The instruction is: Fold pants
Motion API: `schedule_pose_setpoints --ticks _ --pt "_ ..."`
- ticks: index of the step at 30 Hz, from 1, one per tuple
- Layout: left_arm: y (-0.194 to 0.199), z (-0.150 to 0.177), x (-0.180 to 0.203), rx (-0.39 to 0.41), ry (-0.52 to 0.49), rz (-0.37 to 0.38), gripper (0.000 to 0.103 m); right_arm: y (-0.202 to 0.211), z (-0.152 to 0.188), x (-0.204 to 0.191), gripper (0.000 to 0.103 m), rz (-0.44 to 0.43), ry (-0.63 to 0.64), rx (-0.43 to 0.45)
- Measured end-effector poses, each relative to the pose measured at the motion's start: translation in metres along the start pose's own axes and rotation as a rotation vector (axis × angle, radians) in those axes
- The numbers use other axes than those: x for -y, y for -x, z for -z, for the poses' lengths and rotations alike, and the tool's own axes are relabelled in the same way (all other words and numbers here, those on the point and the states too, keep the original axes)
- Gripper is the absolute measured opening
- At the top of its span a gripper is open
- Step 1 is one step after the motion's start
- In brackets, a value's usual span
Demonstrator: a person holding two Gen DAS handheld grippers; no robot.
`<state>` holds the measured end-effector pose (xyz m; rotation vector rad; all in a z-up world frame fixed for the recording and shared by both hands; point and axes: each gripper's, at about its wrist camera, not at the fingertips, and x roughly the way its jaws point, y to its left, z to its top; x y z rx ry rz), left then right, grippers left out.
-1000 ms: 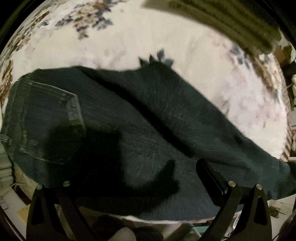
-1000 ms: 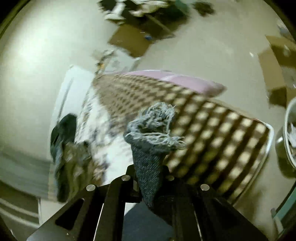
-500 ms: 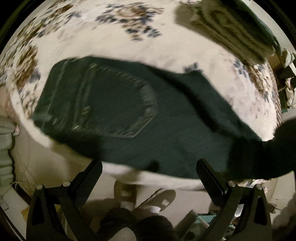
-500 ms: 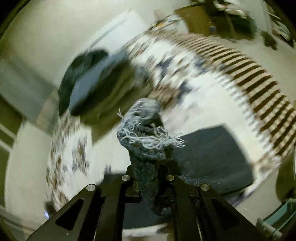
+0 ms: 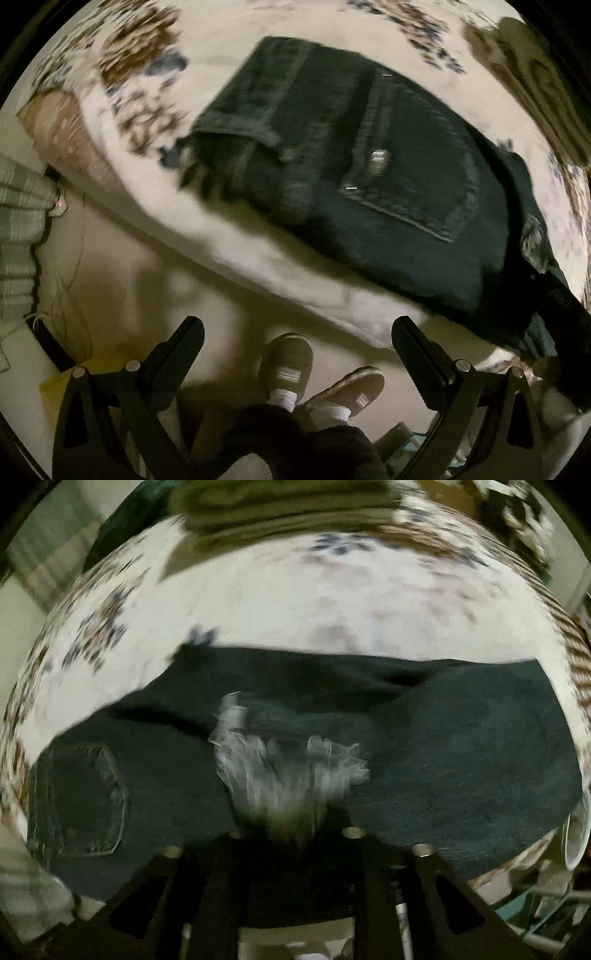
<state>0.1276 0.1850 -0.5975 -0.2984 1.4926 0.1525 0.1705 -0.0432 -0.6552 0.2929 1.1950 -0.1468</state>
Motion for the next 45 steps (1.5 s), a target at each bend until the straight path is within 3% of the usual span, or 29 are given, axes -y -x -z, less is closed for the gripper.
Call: schedule_pose_setpoints --ticks 1,4,7,10,12,14,18,21,26,29,31,32,33,36,39,45 --pt "-0.001 0.0 -0.004 -0.002 0.017 0.0 0.103 -0.003 0.001 -0.01 0.048 -0.046 0.027 -0.046" --pt "-0.001 0.0 -0.011 0.005 0.052 0.0 0.103 0.005 0.006 -0.03 0.048 -0.238 0.08 -0.154" --pt "0.002 0.0 -0.013 0.02 0.076 0.009 0.103 0.034 0.004 -0.013 0.048 -0.315 0.018 -0.124" --pt "0.002 -0.004 -0.013 0.037 0.102 0.02 0.103 0.048 -0.008 0.029 0.048 -0.295 -0.151 -0.068" --pt "-0.001 -0.009 -0.016 0.041 0.138 0.03 0.103 0.039 -0.015 0.054 0.048 -0.273 -0.268 -0.073" --pt "-0.003 -0.017 -0.024 0.047 0.195 0.053 0.103 0.017 -0.021 0.068 0.041 -0.266 -0.346 -0.1" --pt "-0.012 -0.033 -0.041 0.096 0.334 0.107 0.103 -0.047 -0.027 0.044 0.038 -0.367 -0.341 -0.273" --pt "-0.022 -0.042 -0.054 0.128 0.438 0.166 0.103 -0.046 -0.03 0.021 0.039 -0.351 -0.245 -0.241" --pt "-0.038 -0.053 -0.08 0.184 0.66 0.322 0.103 -0.039 -0.021 0.031 0.039 -0.336 -0.248 -0.278" --pt "-0.036 -0.06 -0.085 0.241 0.71 0.321 0.103 -0.03 -0.02 0.043 0.039 -0.333 -0.266 -0.29" --pt "-0.033 -0.059 -0.085 0.284 0.716 0.32 0.096 -0.025 -0.018 0.056 0.039 -0.328 -0.282 -0.289" --pt "-0.03 -0.057 -0.084 0.304 0.709 0.316 0.074 -0.023 -0.019 0.061 0.039 -0.325 -0.287 -0.287" --pt "-0.026 -0.057 -0.08 0.319 0.691 0.312 0.042 -0.02 -0.02 0.067 0.039 -0.321 -0.289 -0.284" --pt "-0.016 -0.053 -0.072 0.364 0.619 0.289 0.029 -0.015 -0.02 0.079 0.039 -0.314 -0.294 -0.28" --pt "-0.012 -0.059 -0.073 0.384 0.584 0.292 0.025 -0.017 -0.021 0.079 0.039 -0.304 -0.277 -0.283" --pt "-0.024 -0.063 -0.084 0.357 0.575 0.298 0.024 -0.013 -0.025 0.071 0.039 -0.266 -0.226 -0.278"
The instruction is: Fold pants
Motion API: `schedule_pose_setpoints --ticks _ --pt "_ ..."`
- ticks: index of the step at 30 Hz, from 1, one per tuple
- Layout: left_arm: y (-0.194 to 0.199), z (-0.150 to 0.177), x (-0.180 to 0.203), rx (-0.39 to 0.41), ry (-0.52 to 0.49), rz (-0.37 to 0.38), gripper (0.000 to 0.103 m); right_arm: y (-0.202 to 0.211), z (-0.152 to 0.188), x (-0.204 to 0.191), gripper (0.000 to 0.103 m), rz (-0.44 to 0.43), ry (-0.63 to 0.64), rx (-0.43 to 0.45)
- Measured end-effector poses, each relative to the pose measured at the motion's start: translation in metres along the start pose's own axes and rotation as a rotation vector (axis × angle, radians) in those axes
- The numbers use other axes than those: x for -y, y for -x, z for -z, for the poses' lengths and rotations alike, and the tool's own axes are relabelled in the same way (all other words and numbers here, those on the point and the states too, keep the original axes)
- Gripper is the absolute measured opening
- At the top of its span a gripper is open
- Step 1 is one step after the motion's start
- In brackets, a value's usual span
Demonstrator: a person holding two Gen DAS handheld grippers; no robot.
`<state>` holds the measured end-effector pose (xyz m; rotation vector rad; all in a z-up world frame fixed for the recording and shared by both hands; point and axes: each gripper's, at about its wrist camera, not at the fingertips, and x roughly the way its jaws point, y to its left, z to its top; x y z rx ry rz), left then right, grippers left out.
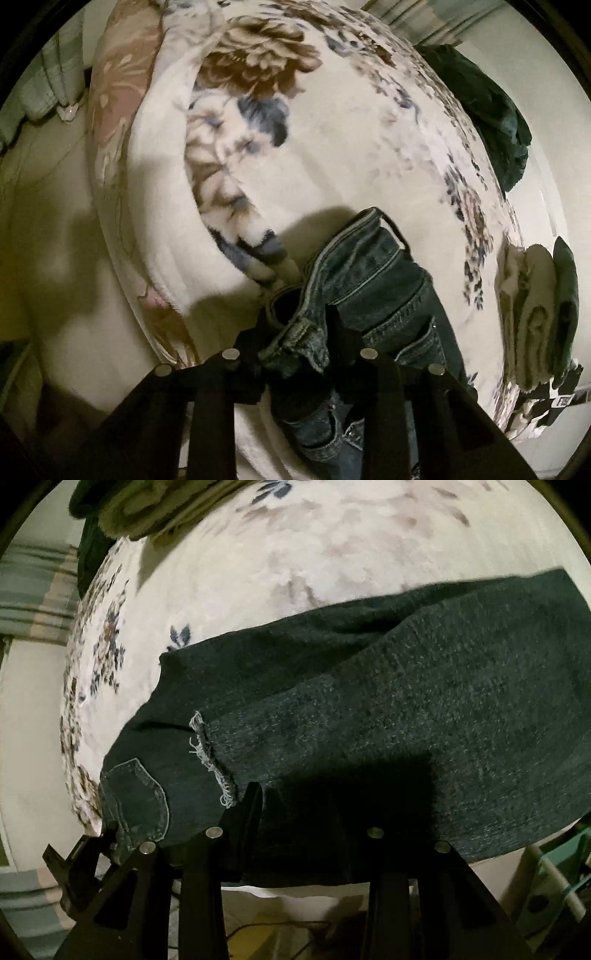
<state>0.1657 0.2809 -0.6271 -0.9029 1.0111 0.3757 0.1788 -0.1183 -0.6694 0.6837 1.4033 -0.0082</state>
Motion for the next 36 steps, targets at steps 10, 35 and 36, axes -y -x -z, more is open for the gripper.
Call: schedule_pose_setpoints --ticks 10,35,36 --pt "0.003 0.0 0.0 -0.01 -0.032 0.003 0.025 -0.045 -0.088 -0.111 0.05 -0.161 0.251 -0.262" --pt "0.059 0.014 0.036 0.151 -0.083 0.047 0.02 0.034 -0.061 -0.023 0.051 -0.074 0.13 -0.057" --pt "0.063 0.015 0.037 0.153 -0.082 0.05 0.02 0.04 -0.059 -0.012 0.051 -0.079 0.11 -0.055"
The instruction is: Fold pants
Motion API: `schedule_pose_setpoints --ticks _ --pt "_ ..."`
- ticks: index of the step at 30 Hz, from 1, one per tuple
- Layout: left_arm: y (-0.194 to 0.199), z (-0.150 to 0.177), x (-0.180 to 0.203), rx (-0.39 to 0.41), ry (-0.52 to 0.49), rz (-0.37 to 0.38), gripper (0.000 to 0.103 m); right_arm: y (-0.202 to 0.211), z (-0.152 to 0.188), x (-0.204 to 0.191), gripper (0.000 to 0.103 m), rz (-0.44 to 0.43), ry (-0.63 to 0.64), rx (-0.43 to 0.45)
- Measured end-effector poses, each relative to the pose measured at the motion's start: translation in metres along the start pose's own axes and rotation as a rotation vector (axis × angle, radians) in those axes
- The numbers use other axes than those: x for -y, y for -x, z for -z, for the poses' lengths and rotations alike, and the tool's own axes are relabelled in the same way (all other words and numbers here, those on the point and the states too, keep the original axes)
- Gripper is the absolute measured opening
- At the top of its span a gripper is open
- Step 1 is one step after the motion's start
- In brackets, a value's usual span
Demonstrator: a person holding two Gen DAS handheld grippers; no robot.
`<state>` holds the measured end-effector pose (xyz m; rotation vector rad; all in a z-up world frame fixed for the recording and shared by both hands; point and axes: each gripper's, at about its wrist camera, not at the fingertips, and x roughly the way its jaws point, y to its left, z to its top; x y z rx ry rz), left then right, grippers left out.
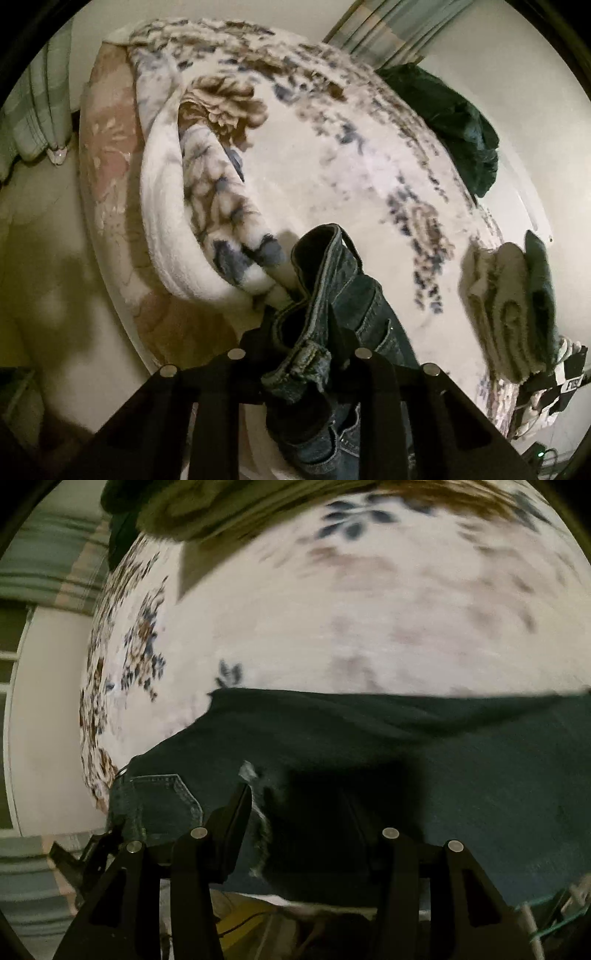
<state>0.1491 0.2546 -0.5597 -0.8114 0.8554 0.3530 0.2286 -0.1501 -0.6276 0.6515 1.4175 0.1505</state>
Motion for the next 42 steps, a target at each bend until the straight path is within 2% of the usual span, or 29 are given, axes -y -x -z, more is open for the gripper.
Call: schedule_pose_setpoints --ticks 6,13,17,19,24,29,35,40,42 --pt "0.024 0.008 -0.002 -0.003 0.003 -0.03 0.019 0.017 0.012 0.031 0.051 -0.011 -0.047 0.001" --pt "0.039 0.027 0.001 0.007 0.001 -0.079 0.017 0.029 0.012 0.034 0.051 -0.021 -0.03 0.014" --pt "0.066 0.03 0.04 0.076 -0.113 -0.022 0.016 0.036 0.011 0.032 0.051 -0.022 -0.009 0.031" --pt "0.081 0.031 0.072 0.107 -0.193 0.035 0.015 0.042 0.011 0.032 0.051 -0.025 -0.002 0.045" --pt "0.106 0.047 0.149 0.116 -0.352 0.181 0.015 0.065 0.014 0.044 0.051 -0.021 -0.017 0.094" --pt "0.121 0.096 0.219 0.085 -0.526 0.3 0.014 0.104 0.023 0.092 0.051 -0.021 -0.109 0.162" --pt "0.112 0.182 0.281 -0.025 -0.681 0.416 0.014 0.147 0.05 0.178 0.051 0.01 -0.262 0.23" --pt "0.079 0.259 0.306 -0.117 -0.795 0.438 0.014 0.182 0.072 0.243 0.051 0.062 -0.347 0.272" --pt "0.058 0.288 0.306 -0.16 -0.835 0.407 0.014 0.195 0.078 0.262 0.051 0.081 -0.369 0.28"
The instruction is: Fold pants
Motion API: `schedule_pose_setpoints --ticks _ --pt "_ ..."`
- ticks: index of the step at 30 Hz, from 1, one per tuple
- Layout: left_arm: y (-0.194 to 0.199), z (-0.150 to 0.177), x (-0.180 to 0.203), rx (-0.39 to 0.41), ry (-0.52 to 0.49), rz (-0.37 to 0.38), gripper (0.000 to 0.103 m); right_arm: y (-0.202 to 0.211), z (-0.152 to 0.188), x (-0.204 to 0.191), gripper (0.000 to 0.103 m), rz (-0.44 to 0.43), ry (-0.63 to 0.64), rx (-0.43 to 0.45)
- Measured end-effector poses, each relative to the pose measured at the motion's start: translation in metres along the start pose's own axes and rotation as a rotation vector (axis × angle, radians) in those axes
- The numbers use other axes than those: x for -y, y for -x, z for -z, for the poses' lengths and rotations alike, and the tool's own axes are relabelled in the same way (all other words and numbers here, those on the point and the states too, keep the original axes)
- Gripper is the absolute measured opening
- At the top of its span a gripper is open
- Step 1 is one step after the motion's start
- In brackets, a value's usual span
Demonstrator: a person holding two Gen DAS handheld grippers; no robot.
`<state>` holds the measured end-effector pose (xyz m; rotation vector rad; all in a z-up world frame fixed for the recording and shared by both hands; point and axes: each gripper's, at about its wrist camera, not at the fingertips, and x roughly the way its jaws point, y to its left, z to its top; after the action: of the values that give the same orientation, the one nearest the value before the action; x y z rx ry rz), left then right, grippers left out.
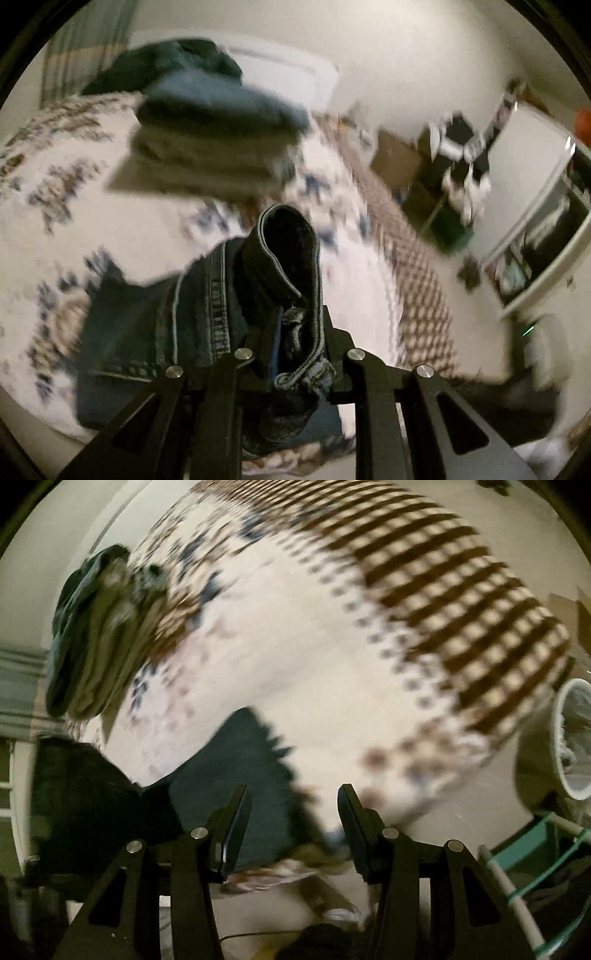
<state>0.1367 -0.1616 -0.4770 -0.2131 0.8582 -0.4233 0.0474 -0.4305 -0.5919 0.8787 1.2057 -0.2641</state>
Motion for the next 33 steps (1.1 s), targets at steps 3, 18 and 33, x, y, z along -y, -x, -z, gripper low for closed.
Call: schedule_pose_setpoints --ticks 3,18,33 --pt "-0.04 0.028 0.008 -0.105 -0.042 -0.039 0.015 0.012 -0.004 0.023 0.051 0.024 -0.016 0.004" --pt "0.01 0.003 -0.044 -0.197 0.088 -0.085 0.079 -0.016 -0.008 -0.036 0.094 -0.086 0.138 -0.081" --pt "-0.022 -0.025 -0.232 -0.329 0.275 -0.314 0.079 -0.089 -0.002 -0.09 0.01 -0.134 0.182 -0.207"
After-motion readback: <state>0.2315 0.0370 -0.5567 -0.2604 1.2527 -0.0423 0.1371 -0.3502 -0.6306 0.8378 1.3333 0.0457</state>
